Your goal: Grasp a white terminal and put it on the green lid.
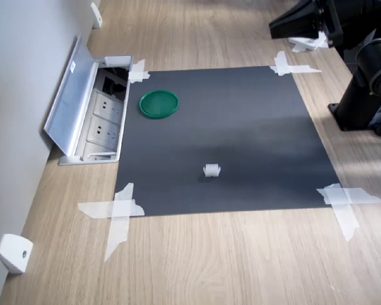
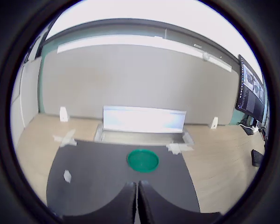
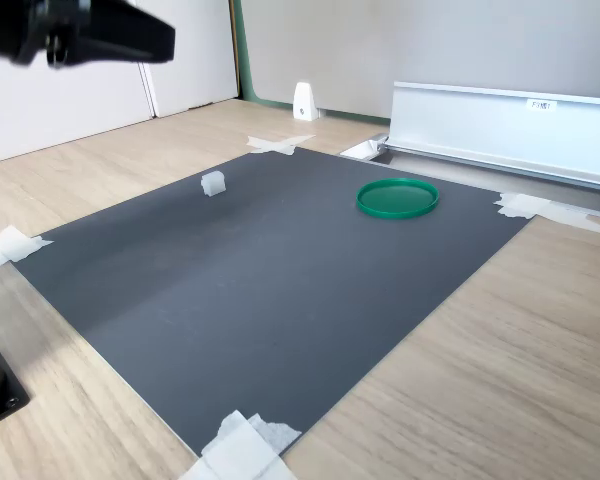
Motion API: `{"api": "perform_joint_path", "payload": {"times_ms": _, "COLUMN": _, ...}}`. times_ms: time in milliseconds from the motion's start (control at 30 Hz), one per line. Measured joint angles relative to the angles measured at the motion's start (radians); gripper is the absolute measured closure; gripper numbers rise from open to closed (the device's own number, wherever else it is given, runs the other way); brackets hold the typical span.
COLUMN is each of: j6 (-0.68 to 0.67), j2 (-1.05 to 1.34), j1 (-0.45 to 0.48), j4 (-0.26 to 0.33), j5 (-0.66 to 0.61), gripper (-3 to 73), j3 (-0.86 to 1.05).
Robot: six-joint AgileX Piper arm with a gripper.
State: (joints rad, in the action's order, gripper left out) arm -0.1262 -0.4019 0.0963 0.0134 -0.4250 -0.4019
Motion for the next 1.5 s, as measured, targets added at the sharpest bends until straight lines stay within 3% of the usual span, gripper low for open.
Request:
{"api": "perform_joint_path", "payload": {"times_ms": 400, "j6": -0.094, "j2": -0.486, "j1": 0.000, "j4": 0.000, "j5": -0.446, "gripper": 70.4, "j3": -0.359}}
{"api": "perform_joint_path", "payload": {"times_ms": 700, "j6": -0.109, "j2": -0.656, "j1": 0.000, "j4": -0.013, "j5": -0.518, "gripper": 70.4, "j3": -0.460}}
{"api": "perform_joint_path", "payload": {"times_ms": 800, "j6": -0.116, "j2": -0.685, "j1": 0.000, "j4": 0.018, "j5": -0.535, "gripper": 70.2, "j3": -0.467}}
{"api": "perform_joint_path", "payload": {"times_ms": 900, "j6": -0.140, "j2": -0.730, "j1": 0.000, "j4": 0.087, "j5": -0.569, "gripper": 67.8, "j3": -0.487}}
{"api": "perform_joint_path", "payload": {"times_ms": 1000, "j6": -0.164, "j2": -0.789, "j1": 0.000, "j4": 0.161, "j5": -0.604, "gripper": 60.0, "j3": -0.526}}
{"api": "perform_joint_path", "payload": {"times_ms": 1100, "j6": -0.182, "j2": -0.844, "j1": 0.000, "j4": 0.192, "j5": -0.621, "gripper": 46.2, "j3": -0.575}}
{"api": "perform_joint_path", "payload": {"times_ms": 1233, "j6": -0.171, "j2": -0.895, "j1": -0.008, "j4": 0.190, "j5": -0.623, "gripper": 26.3, "j3": -0.639}}
{"api": "perform_joint_path", "payload": {"times_ms": 1333, "j6": -0.154, "j2": -0.930, "j1": -0.074, "j4": 0.156, "j5": -0.622, "gripper": 16.3, "j3": -0.676}}
{"api": "perform_joint_path", "payload": {"times_ms": 1500, "j6": -0.108, "j2": -0.992, "j1": -0.218, "j4": 0.131, "j5": -0.621, "gripper": 11.9, "j3": -0.709}}
